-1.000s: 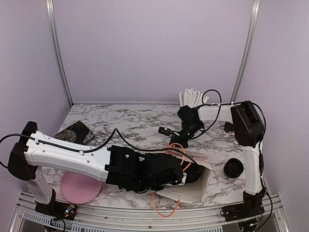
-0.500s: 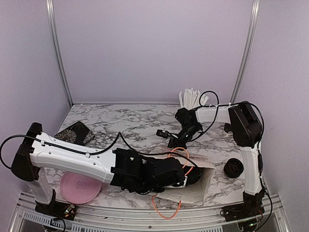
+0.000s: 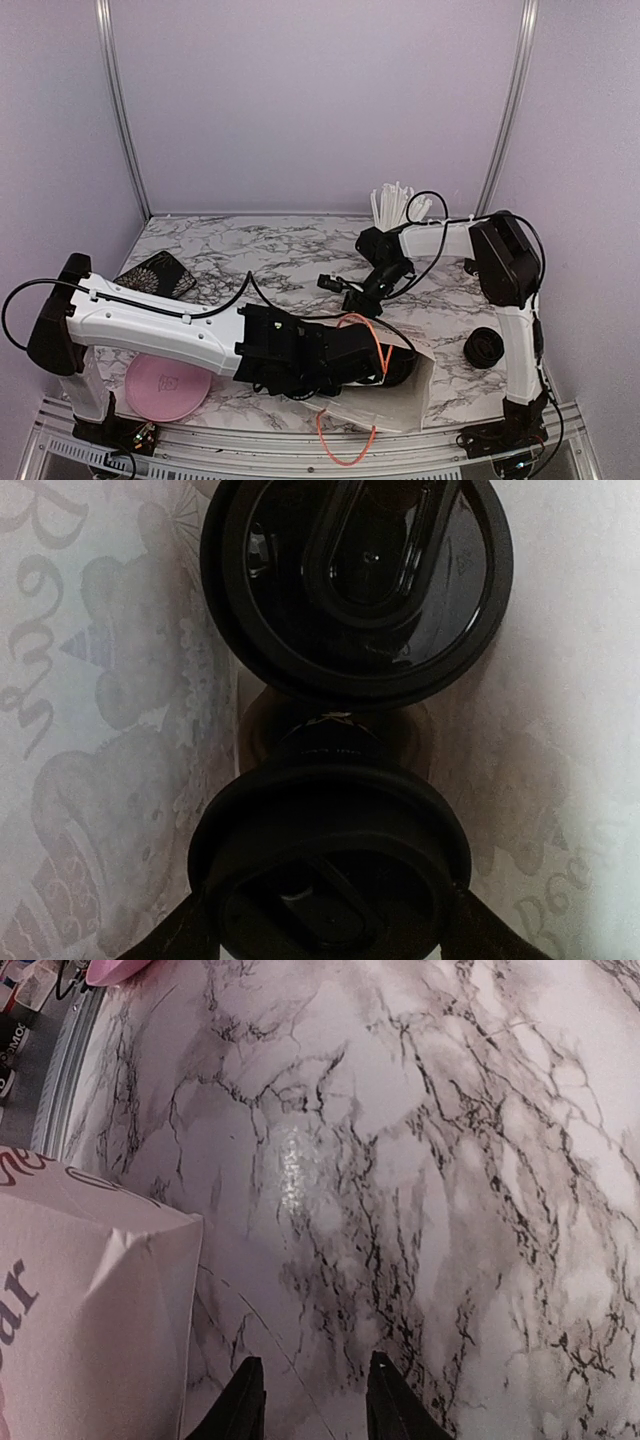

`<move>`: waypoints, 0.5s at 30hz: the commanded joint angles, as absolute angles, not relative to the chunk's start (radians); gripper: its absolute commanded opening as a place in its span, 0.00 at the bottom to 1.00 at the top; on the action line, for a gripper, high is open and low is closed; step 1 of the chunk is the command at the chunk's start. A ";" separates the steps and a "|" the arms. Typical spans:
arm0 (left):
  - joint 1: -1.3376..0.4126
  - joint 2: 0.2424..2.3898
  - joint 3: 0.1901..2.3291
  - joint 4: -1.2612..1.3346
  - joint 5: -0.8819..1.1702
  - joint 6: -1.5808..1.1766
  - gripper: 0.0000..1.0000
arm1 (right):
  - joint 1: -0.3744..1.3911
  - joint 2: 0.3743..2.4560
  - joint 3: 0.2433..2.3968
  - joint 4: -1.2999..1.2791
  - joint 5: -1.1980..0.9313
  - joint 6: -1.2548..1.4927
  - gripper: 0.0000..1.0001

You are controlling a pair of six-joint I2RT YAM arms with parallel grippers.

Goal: Pack the takeout coffee

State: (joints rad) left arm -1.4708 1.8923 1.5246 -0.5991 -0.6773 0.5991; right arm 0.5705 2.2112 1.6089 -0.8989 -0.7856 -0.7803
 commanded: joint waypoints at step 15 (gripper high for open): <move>-1.481 1.923 1.651 -0.897 -0.484 0.385 0.53 | 0.529 2.232 1.834 -1.039 -0.763 -0.776 0.48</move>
State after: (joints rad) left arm -1.4891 1.8874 1.6020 -0.8009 -0.5564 0.4213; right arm 0.6132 2.2406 1.7325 -0.9718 -0.7708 -0.7742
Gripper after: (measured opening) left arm 0.723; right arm 0.470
